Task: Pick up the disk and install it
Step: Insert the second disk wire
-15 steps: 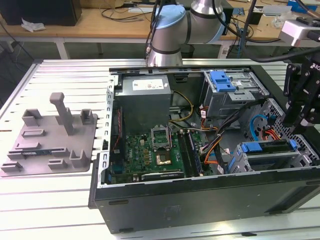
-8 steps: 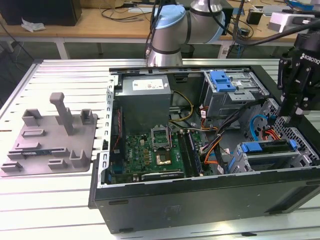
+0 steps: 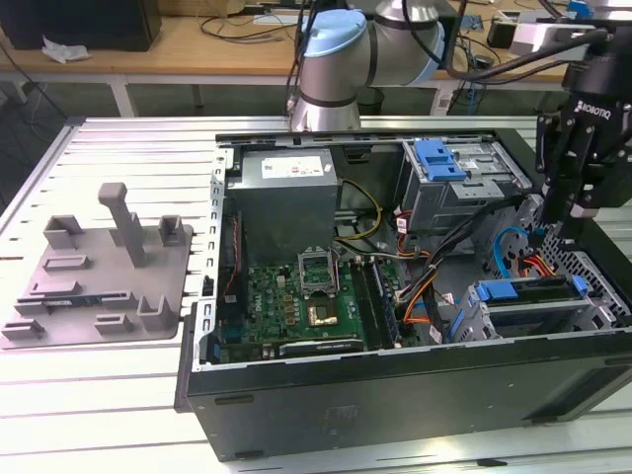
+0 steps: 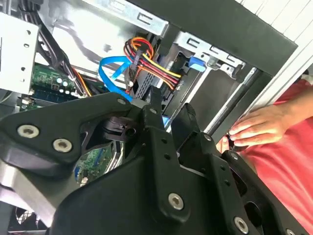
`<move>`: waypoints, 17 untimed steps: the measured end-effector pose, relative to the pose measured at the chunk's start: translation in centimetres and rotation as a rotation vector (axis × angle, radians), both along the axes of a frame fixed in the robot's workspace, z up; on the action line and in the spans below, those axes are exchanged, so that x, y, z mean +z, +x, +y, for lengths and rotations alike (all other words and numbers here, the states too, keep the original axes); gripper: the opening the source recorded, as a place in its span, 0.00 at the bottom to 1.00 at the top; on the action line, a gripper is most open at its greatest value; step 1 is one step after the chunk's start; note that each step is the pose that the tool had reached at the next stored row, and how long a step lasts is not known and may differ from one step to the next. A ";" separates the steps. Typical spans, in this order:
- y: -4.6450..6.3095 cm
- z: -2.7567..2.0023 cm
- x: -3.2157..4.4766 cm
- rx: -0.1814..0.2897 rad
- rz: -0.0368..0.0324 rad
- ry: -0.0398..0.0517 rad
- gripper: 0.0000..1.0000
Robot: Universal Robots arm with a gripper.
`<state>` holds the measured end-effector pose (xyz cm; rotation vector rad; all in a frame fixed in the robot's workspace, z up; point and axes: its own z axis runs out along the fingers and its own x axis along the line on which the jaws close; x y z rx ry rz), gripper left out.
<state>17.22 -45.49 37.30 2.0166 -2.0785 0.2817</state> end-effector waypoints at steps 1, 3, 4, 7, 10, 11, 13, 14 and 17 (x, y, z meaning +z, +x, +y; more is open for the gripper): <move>-0.4 0.11 -0.16 0.000 -0.0001 -0.0064 0.36; -0.8 0.40 -0.53 0.000 -0.0001 -0.0142 0.36; -0.9 0.45 -0.57 -0.001 -0.0001 -0.0141 0.36; -0.9 0.46 -0.61 -0.026 0.0002 -0.0144 0.36; -0.9 0.47 -0.68 -0.085 0.0006 -0.0142 0.36; -0.9 0.47 -0.69 -0.097 0.0007 -0.0144 0.36; -0.9 0.50 -0.73 -0.108 0.0008 -0.0144 0.36; -0.9 0.52 -0.77 -0.108 0.0019 -0.0147 0.36; -0.9 0.52 -0.90 -0.108 0.0076 -0.0180 0.36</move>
